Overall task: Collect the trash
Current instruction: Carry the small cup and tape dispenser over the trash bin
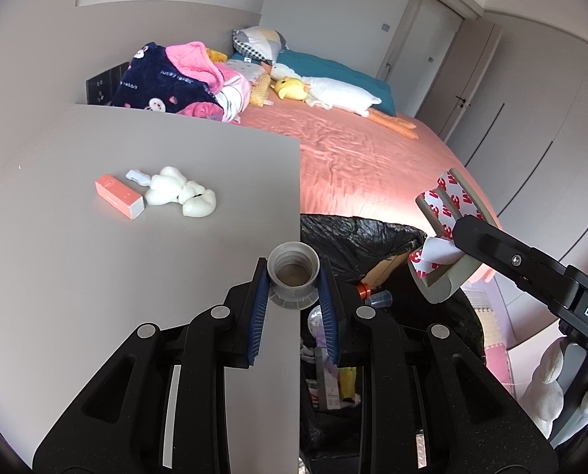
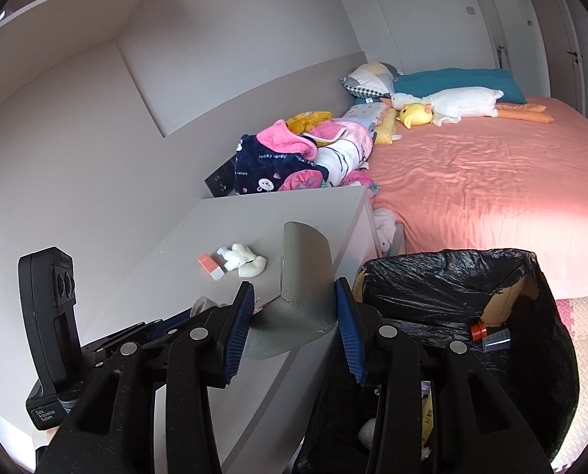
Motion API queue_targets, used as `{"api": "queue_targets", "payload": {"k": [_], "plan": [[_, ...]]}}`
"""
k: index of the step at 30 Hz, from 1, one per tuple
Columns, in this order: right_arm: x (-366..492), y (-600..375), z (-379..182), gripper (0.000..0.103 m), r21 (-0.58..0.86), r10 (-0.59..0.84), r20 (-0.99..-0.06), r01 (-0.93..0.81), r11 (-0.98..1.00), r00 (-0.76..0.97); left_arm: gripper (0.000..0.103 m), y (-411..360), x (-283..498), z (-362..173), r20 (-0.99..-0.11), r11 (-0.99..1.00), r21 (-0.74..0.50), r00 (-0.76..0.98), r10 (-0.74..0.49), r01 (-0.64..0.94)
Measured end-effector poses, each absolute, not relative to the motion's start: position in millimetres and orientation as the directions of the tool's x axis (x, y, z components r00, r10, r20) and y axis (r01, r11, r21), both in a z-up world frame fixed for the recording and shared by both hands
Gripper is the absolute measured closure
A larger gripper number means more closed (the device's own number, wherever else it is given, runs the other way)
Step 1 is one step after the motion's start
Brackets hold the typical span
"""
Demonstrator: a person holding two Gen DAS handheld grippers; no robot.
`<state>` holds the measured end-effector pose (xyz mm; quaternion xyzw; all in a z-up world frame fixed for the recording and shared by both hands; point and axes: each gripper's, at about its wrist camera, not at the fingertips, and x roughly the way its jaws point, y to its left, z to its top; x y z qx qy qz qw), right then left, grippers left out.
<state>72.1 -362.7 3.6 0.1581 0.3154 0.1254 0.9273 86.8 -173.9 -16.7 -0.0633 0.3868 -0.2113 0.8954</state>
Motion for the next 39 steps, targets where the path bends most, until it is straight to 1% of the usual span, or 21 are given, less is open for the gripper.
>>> {"api": "queue_targets", "payload": {"k": [23,33,37,39], "plan": [[51.5,-435.8,0.0,0.059,0.387,0.220,-0.546,0.010,0.922,0.808,0.079,-244.2,85.7,-18.4,-0.671,0.838,-0.299,0.524,-0.525,0.457],[46.0,-460.6,-5.3,0.059,0.392,0.178,-0.558,0.068,0.918,0.810,0.079,-262.1,87.7,-24.8,-0.683,0.806,-0.309,0.472,-0.557,0.504],[46.0,-468.1,-7.9,0.059,0.391,0.170,-0.570,0.084,0.916,0.804,0.079,-269.7,87.9,-28.4,-0.690,0.780,-0.334,0.427,-0.585,0.529],[46.0,-473.0,-8.1,0.057,0.400,0.177,-0.575,0.086,0.912,0.799,0.078,-273.7,89.3,-32.9,-0.698,0.750,-0.362,0.373,-0.612,0.553]]}}
